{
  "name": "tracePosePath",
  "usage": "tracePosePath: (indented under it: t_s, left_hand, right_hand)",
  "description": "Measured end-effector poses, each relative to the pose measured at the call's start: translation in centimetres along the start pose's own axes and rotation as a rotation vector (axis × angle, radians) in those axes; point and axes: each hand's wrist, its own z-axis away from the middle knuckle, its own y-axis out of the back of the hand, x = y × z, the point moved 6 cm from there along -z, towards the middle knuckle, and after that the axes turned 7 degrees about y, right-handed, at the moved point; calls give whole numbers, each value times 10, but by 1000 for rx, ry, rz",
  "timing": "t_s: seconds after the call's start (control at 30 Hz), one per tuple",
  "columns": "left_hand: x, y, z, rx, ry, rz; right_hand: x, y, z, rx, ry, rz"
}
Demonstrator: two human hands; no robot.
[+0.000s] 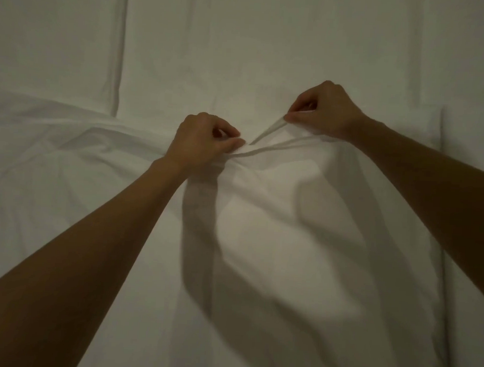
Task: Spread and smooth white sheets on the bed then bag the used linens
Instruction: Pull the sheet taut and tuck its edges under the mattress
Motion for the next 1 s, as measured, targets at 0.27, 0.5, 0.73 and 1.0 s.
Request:
tracePosePath:
  t_s: [0.27, 0.5, 0.73, 1.0]
  left_hand:
    - [-11, 2, -21, -58, 73, 226]
    - [-9, 17, -52, -60, 22, 65]
    - [-40, 38, -68, -352, 78, -43]
    - [-49, 55, -77, -172, 31, 139]
  right_hand:
    - [-12, -11, -30, -92, -42, -143]
    - [-15, -22, -43, -211, -89, -104]
    - [-16, -45, -50, -190, -101, -112]
    - [-58, -69, -70, -122, -55, -107]
